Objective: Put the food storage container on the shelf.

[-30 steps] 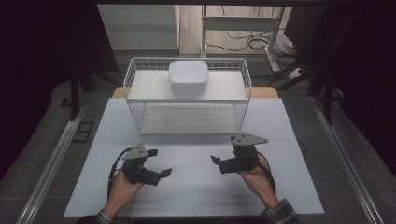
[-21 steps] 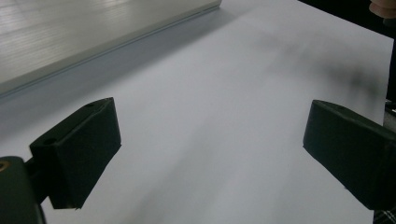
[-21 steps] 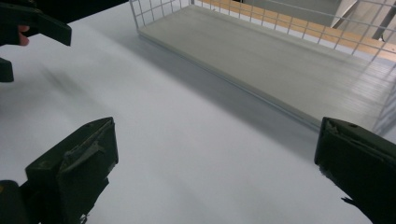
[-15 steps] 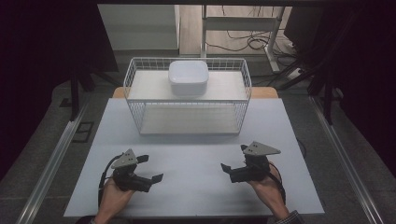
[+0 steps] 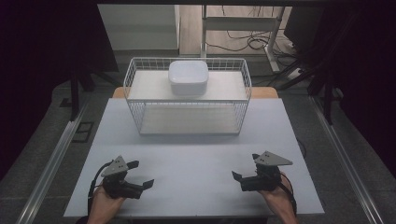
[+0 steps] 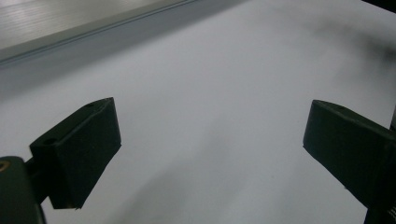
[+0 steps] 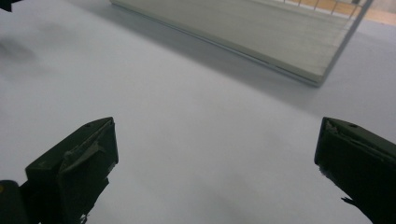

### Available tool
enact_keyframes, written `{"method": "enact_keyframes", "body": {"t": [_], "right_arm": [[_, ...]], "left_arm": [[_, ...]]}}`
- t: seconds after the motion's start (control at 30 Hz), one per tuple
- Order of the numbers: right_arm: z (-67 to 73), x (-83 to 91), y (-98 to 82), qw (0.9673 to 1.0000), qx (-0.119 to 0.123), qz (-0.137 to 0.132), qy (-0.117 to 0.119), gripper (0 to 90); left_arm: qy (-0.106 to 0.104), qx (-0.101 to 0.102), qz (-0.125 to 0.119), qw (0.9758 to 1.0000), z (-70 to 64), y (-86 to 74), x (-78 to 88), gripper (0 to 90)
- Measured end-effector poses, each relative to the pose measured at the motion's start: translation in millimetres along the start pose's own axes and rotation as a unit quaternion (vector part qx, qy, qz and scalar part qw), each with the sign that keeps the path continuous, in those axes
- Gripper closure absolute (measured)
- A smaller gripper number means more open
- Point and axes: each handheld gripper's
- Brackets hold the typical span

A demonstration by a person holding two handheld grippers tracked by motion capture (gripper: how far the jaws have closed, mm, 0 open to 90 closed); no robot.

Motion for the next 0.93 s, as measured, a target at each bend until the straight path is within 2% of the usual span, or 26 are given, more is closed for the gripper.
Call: {"method": "enact_keyframes", "body": {"t": [0.2,0.5,0.6,0.67,0.73,0.93], "right_arm": [[-1.0,5.5,-11.3,0.9999,-0.01,0.011,-0.008,0.0],[0.7,10.2,-30.3,0.9983,-0.023,0.047,-0.027,0.0],[1.0,12.5,-36.9,0.997,-0.035,0.064,-0.029,0.0],[1.3,13.0,-38.6,0.9966,-0.038,0.067,-0.029,0.0],[1.5,14.1,-43.5,0.9949,-0.049,0.084,-0.028,0.0],[0.0,14.2,-50.5,0.9918,-0.065,0.108,-0.025,0.0]], "left_arm": [[0.006,0.003,0.007,1.0,0.9,-6.9,3.5,3.9],[-0.001,0.015,0.032,0.9994,2.0,-19.0,3.4,3.8],[-0.015,0.022,0.047,0.9986,2.5,-22.6,1.6,3.2],[-0.016,0.023,0.051,0.9983,2.4,-23.4,1.2,3.1],[-0.018,0.025,0.06,0.9977,2.6,-24.9,0.1,2.9],[-0.019,0.029,0.064,0.9973,3.3,-24.7,-1.2,2.8]]}}
Point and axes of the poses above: each handheld gripper's, and its own axes: x roughly backward along the jaws, y roughly out of its top, z roughly to its left, and after that the axes turned 15 degrees about y, right-handed
